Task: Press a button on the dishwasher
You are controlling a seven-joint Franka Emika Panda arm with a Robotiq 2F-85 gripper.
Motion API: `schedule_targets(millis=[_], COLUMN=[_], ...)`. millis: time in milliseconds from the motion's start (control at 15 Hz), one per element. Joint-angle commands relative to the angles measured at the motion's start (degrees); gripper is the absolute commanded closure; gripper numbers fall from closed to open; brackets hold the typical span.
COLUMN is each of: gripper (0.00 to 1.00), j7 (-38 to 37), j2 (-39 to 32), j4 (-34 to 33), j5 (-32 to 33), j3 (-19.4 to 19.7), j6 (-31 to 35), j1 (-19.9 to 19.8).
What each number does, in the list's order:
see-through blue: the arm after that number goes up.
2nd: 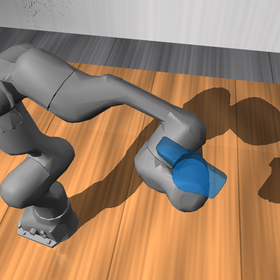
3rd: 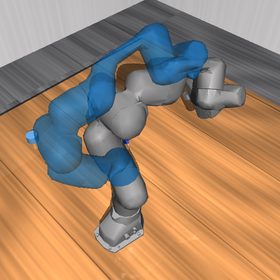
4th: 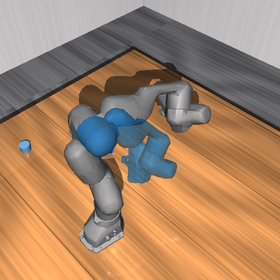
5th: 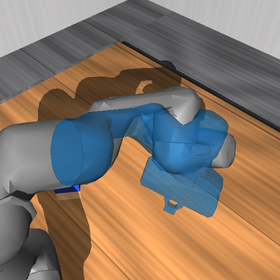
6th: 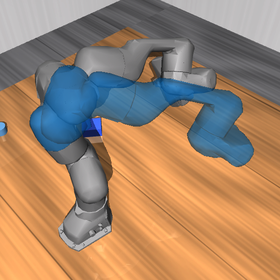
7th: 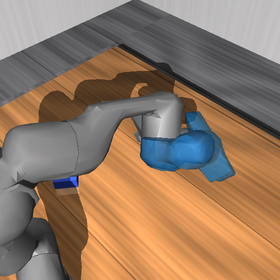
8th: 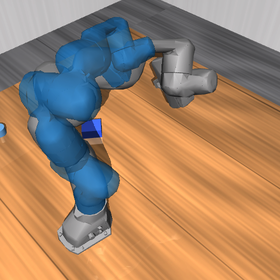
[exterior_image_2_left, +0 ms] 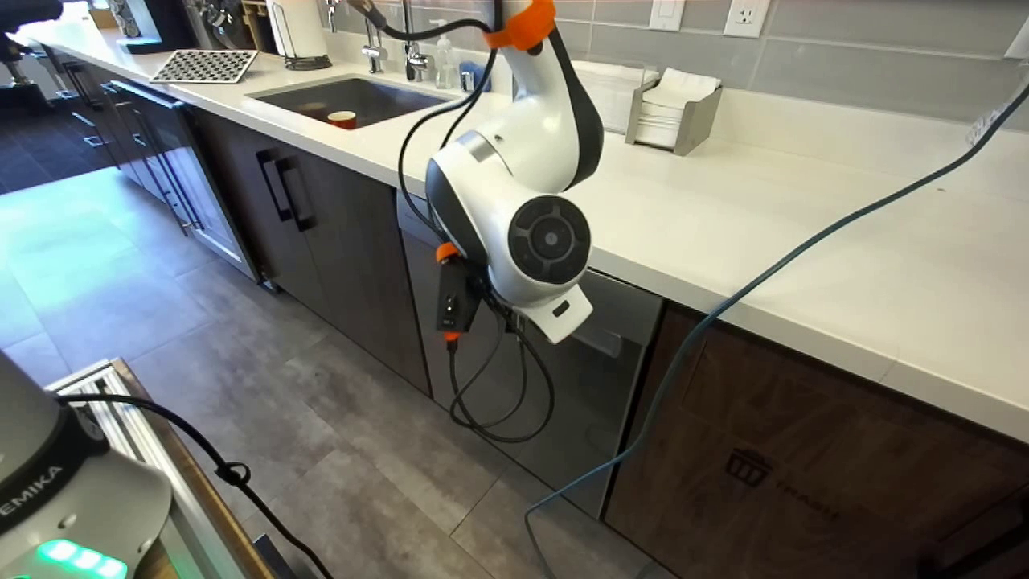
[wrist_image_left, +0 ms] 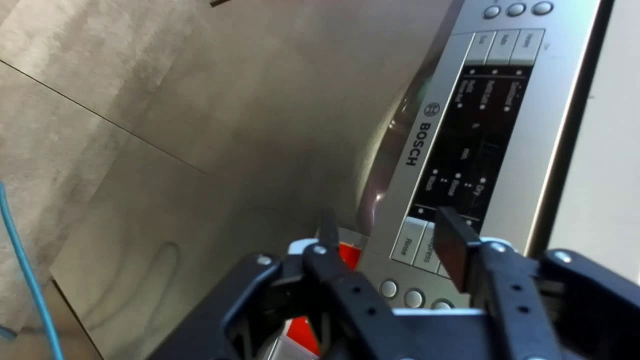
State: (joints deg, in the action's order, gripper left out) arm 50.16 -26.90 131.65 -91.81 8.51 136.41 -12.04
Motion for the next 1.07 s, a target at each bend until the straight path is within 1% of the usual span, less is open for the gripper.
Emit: schedule_targets(millis=[0,200,333,533,1000], gripper=[0.76,0.98,1.0,1.0,1.0], j7=[3.0,4.0,4.5,4.8,5.0], j2=[-3.3,-4.8,-5.7,-6.8,-8.2], j4=[-2.7,-3.8,-4.4,-5.3,-6.6], j5=[-7.5,-12.2,-14.8,-17.3,-20.9], j3=[0.5,0.9,1.1,1.5,2.3], j6=[-1.0,-1.1,-1.2,-1.6,-2.4], j1=[0.4,1.0,1.5,2.1,3.5])
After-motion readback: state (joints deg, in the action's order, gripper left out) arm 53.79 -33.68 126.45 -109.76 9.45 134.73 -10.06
